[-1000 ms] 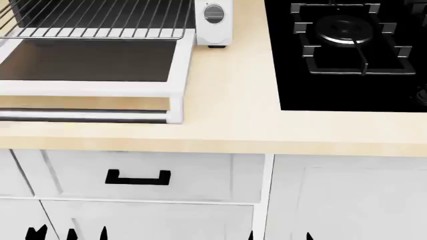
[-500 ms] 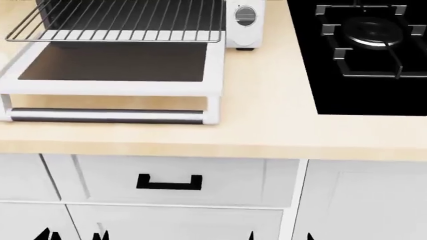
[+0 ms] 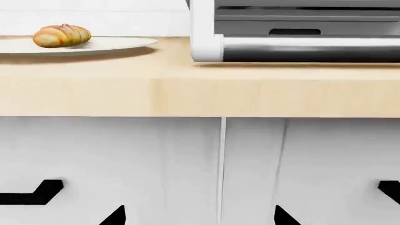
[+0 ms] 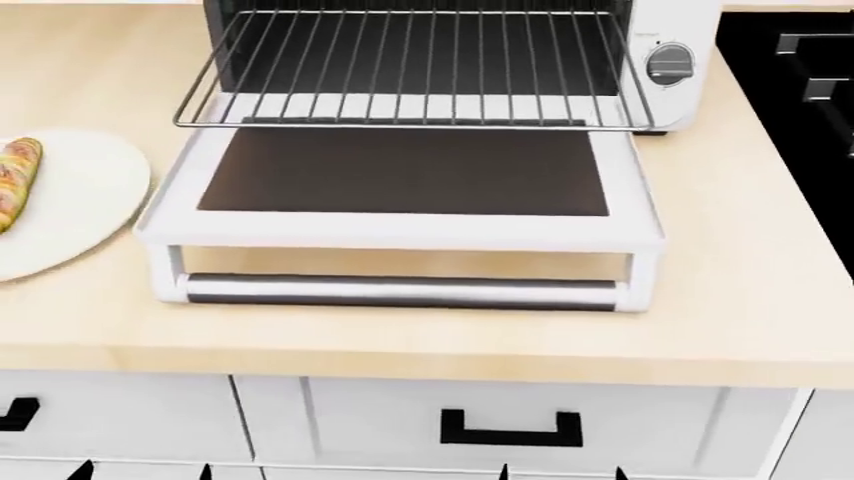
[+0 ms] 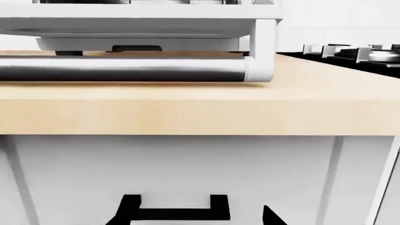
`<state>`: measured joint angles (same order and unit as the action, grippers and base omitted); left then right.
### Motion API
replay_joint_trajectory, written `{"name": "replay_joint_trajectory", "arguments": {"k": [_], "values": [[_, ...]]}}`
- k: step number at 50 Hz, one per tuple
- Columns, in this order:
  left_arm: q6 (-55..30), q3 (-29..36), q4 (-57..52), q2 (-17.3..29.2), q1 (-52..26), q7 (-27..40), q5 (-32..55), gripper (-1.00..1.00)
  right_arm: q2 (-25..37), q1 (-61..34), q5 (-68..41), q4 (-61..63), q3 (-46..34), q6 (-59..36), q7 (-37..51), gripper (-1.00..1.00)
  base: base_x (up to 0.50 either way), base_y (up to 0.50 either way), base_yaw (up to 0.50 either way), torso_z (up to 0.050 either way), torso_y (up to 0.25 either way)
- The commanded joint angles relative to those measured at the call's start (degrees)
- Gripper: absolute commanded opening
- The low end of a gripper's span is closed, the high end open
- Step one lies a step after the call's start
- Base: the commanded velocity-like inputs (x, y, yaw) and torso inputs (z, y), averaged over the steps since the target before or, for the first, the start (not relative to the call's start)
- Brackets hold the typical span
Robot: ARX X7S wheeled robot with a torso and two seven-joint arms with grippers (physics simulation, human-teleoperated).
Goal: Place the baguette on the rack of the toaster oven.
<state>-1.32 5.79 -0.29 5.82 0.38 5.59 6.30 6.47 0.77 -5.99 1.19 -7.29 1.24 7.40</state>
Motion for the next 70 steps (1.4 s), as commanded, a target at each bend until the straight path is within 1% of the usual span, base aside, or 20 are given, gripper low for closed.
{"name": "replay_joint_trajectory", "arguments": {"k": [1,13,21,31,36,38,42,70], "values": [[-0.4,0.6,-0.5,0.0,-0.4,0.6,0.7,1.0,-0.7,-0.2,1.3,1.0,0.4,-1.6,-0.8,1.0,0.0,0.41,0.0,0.0,0.0],[-0.5,1.4,-0.3,0.6,-0.4,1.3,1.4,1.0,0.2,-0.3,1.2,1.3,-0.6,-2.1,0.1,1.0,0.1,0.31,0.0,0.0,0.0],[-0.8,2.3,-0.6,0.9,-0.8,2.1,1.2,1.0,0.5,-0.2,0.9,1.4,-0.9,-1.8,0.6,1.0,0.24,0.39,0.0,0.0,0.0],[-0.6,3.3,0.0,1.6,-0.7,3.2,0.0,1.0,1.0,-0.1,0.4,1.8,-1.4,-1.8,1.1,1.0,0.02,0.02,0.0,0.0,0.0],[0.5,2.9,-0.5,1.8,-0.5,3.0,1.3,1.0,1.1,-0.2,0.2,1.6,-1.6,-1.7,1.5,1.0,0.0,0.0,0.0,0.0,0.0],[2.1,3.6,0.1,2.0,-0.5,3.1,0.3,1.0,1.2,-0.2,0.1,1.7,-1.6,-1.8,1.6,1.0,0.0,0.0,0.0,0.0,0.0],[2.1,4.4,0.0,2.1,-0.7,3.3,-0.4,1.0,1.4,-0.2,0.1,1.7,-1.9,-1.9,1.8,1.0,0.0,0.0,0.0,0.0,0.0],[3.2,5.6,-0.3,3.3,-0.5,4.0,0.5,1.0,2.4,-0.4,-0.8,1.5,-3.1,-1.6,2.9,1.0,0.0,0.0,0.0,0.05,0.0]]}}
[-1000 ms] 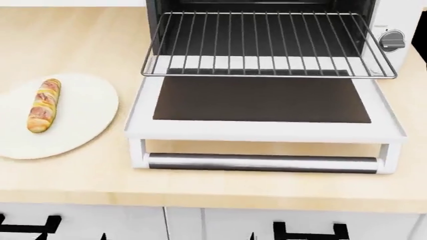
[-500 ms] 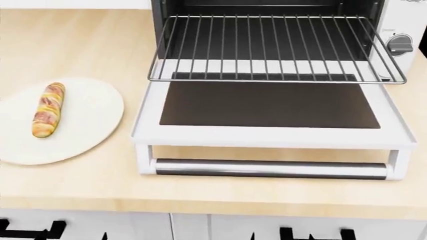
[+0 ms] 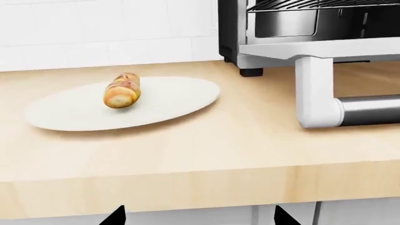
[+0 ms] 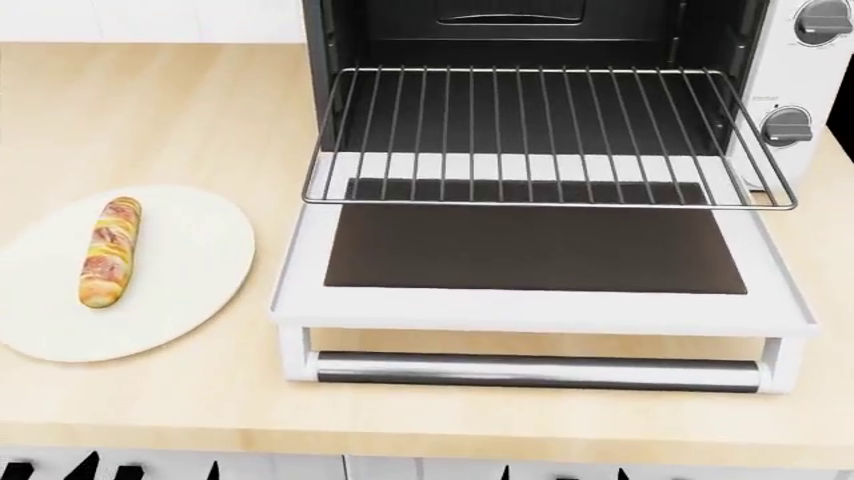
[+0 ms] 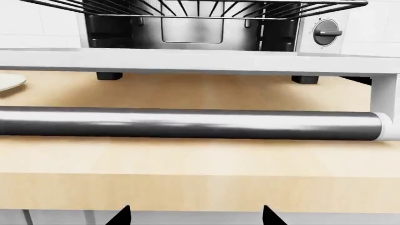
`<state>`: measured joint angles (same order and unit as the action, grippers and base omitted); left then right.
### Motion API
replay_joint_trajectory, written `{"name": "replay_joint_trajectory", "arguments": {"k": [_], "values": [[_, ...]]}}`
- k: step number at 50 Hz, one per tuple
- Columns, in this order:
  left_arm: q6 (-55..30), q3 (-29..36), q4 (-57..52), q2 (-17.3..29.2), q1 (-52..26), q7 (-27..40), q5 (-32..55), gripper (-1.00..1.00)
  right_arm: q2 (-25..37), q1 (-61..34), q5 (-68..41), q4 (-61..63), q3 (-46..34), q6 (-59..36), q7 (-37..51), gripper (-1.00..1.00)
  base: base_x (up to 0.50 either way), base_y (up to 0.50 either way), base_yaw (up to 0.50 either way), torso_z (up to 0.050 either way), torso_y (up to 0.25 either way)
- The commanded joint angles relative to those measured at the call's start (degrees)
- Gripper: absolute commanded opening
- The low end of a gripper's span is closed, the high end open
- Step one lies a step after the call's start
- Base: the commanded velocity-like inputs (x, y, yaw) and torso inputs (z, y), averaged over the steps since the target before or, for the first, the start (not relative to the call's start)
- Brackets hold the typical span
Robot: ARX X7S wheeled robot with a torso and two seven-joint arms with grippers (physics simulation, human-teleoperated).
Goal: Place the baguette on the rack of the toaster oven.
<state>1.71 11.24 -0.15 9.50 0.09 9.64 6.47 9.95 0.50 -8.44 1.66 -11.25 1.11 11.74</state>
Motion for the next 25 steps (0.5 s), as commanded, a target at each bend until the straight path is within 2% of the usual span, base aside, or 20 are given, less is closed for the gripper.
{"name": "replay_joint_trajectory", "arguments": {"k": [1,12,20,21,22,25], "values": [[0.1,0.3,-0.4,-0.4,-0.4,0.0,0.3,1.0,-1.0,-0.1,1.6,1.0,0.8,-1.5,-1.4,1.0,0.0,0.0,0.0,0.05,0.0],[0.0,0.2,-1.0,-0.2,-0.5,0.4,1.3,1.0,-0.7,-0.1,1.2,1.1,0.4,-1.4,-1.0,1.0,0.0,0.0,0.0,0.049,0.0],[-1.5,-0.4,-2.9,0.0,0.0,0.9,3.2,1.0,-0.5,-0.1,0.6,2.9,0.3,-2.6,-0.6,1.0,0.0,0.0,0.0,0.0,0.0],[-3.0,-0.1,-4.1,0.1,0.2,0.8,3.5,1.0,-0.5,-0.1,0.2,4.2,0.5,-4.0,-0.2,1.0,0.0,0.0,0.0,0.0,0.0],[-7.8,-1.1,-8.0,-0.1,0.7,0.5,8.1,1.0,-0.4,0.1,-0.6,6.6,0.9,-5.5,0.2,1.0,0.0,0.0,0.0,0.0,0.0],[-12.8,0.4,-16.2,2.1,0.5,3.7,3.8,1.0,1.3,-0.6,0.0,14.3,0.7,-13.5,1.6,1.0,0.0,0.0,0.0,0.0,0.0]]}}
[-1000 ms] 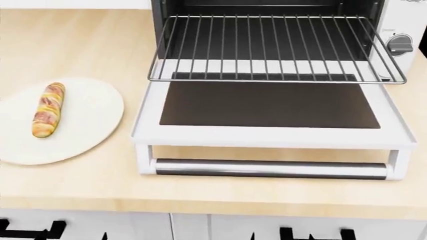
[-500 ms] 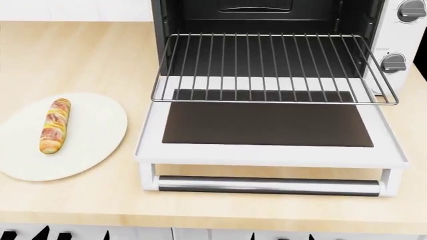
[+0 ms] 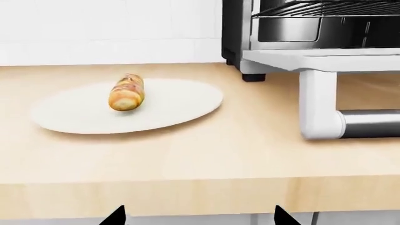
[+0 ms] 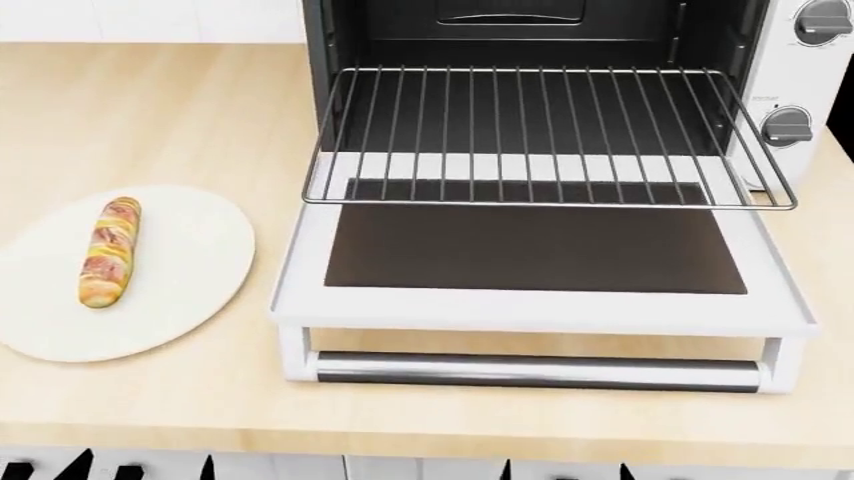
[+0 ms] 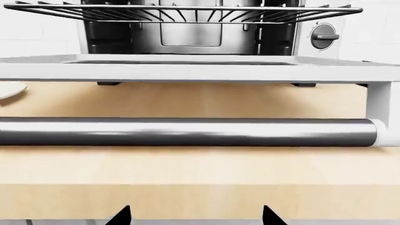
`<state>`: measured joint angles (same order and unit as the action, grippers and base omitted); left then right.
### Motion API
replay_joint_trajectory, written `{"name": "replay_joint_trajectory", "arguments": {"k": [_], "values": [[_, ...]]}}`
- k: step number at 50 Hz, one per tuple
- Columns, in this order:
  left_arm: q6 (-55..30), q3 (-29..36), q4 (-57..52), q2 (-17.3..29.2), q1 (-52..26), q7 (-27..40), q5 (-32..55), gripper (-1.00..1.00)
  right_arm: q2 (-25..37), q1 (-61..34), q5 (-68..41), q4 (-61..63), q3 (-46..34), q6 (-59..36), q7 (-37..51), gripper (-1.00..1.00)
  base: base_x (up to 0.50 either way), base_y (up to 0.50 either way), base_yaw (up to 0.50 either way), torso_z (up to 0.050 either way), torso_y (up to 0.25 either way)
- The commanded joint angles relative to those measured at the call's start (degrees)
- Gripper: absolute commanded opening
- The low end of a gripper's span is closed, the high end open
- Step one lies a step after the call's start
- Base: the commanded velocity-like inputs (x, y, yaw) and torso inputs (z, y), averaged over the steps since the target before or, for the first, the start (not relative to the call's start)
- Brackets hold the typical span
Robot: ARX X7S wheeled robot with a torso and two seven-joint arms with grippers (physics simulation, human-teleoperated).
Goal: Place the baguette on the rack of the toaster oven.
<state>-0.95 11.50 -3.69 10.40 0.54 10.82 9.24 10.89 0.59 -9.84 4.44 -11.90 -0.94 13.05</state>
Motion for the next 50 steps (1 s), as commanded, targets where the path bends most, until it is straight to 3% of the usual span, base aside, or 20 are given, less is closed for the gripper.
{"name": "replay_joint_trajectory", "arguments": {"k": [1,11,15,21,30,50], "values": [[-13.5,-0.6,-14.7,1.3,-1.0,2.5,3.0,1.0,1.0,-0.9,-0.7,14.9,2.1,-14.5,-0.1,1.0,0.0,0.0,0.0,0.0,0.0],[-44.0,-3.1,-38.0,6.5,-9.6,6.1,10.7,1.0,5.5,-11.9,-8.3,41.6,6.8,-47.3,4.6,1.0,0.0,0.0,0.0,0.0,0.0],[-56.2,-8.2,-44.0,5.8,-15.0,7.1,18.3,1.0,6.3,-18.3,-13.9,49.0,12.7,-60.5,5.6,1.0,0.0,0.0,0.0,0.0,0.0],[-66.0,-12.3,-46.6,6.7,-19.0,8.5,22.7,1.0,6.3,-24.6,-21.5,55.2,20.1,-76.7,6.6,1.0,0.0,0.0,0.0,0.0,0.0],[-68.5,-14.1,-47.6,6.8,-19.8,9.8,23.8,1.0,10.8,-26.4,-40.1,55.4,26.0,-76.9,19.1,1.0,0.01,0.0,0.0,0.0,0.0],[-63.3,-11.8,-43.5,8.8,-16.9,10.0,20.5,1.0,12.8,-24.4,-45.0,54.0,26.5,-73.5,21.9,1.0,0.24,0.0,0.0,0.0,0.0]]}}
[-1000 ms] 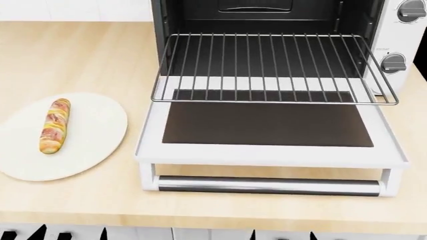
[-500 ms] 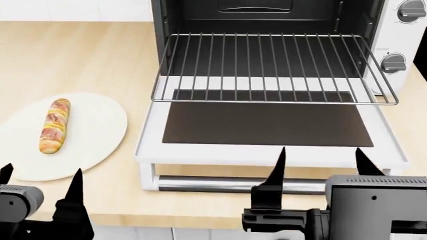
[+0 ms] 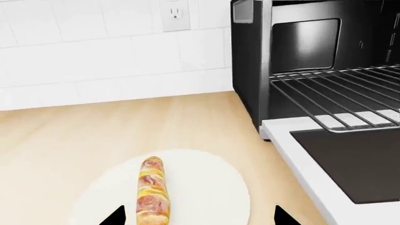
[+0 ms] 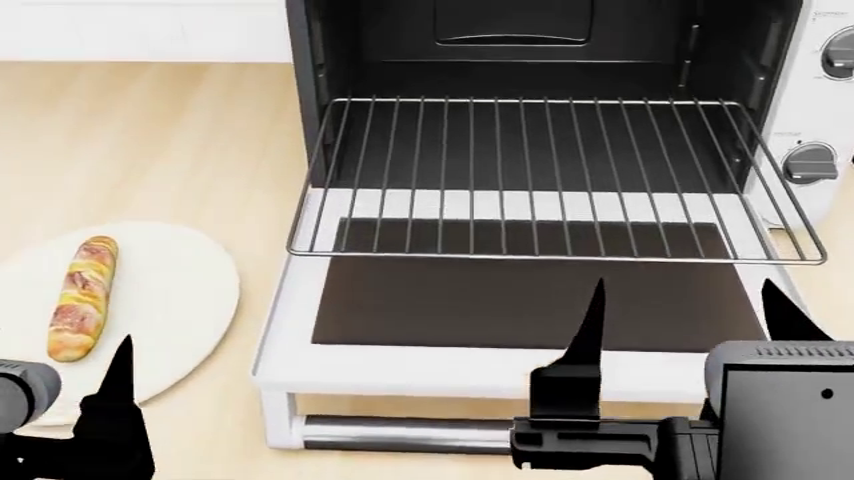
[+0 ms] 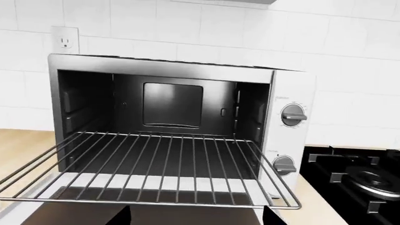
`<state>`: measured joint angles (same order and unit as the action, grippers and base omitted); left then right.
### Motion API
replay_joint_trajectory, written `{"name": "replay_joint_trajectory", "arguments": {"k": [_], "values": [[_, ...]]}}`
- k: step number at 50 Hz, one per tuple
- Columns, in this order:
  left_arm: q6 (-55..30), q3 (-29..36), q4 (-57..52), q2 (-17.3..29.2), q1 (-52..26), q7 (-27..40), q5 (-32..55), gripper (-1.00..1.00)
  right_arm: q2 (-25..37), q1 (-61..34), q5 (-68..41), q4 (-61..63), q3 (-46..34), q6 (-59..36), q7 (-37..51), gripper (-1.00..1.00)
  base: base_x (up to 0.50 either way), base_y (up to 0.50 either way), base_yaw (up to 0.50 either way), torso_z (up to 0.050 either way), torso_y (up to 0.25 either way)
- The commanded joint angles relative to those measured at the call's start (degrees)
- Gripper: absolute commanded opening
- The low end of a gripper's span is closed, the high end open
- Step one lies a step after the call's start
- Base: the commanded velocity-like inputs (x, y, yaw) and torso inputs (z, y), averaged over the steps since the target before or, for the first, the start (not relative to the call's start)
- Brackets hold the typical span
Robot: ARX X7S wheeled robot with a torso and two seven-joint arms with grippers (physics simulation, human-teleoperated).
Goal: Place the baguette on the rack of the toaster oven.
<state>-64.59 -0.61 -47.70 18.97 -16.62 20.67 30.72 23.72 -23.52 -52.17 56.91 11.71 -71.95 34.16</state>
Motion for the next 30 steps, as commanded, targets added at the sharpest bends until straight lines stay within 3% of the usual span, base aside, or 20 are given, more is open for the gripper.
{"name": "replay_joint_trajectory", "arguments": {"k": [1,22,30], "values": [[0.4,0.1,0.4,0.4,0.4,0.1,-0.9,1.0,0.0,-0.4,-3.0,1.6,3.0,-2.5,0.9,1.0,0.27,0.0,0.0,0.0,0.0],[0.9,-0.7,1.2,1.3,0.0,0.3,-0.4,1.0,1.2,-3.3,-9.4,0.5,3.3,-5.1,5.9,1.0,0.27,0.0,0.0,0.0,0.0],[-1.1,-3.2,2.9,1.8,-1.2,0.7,0.5,1.0,1.6,-4.0,-12.5,0.2,3.9,-6.5,8.2,1.0,0.06,0.0,0.0,0.0,0.0]]}}
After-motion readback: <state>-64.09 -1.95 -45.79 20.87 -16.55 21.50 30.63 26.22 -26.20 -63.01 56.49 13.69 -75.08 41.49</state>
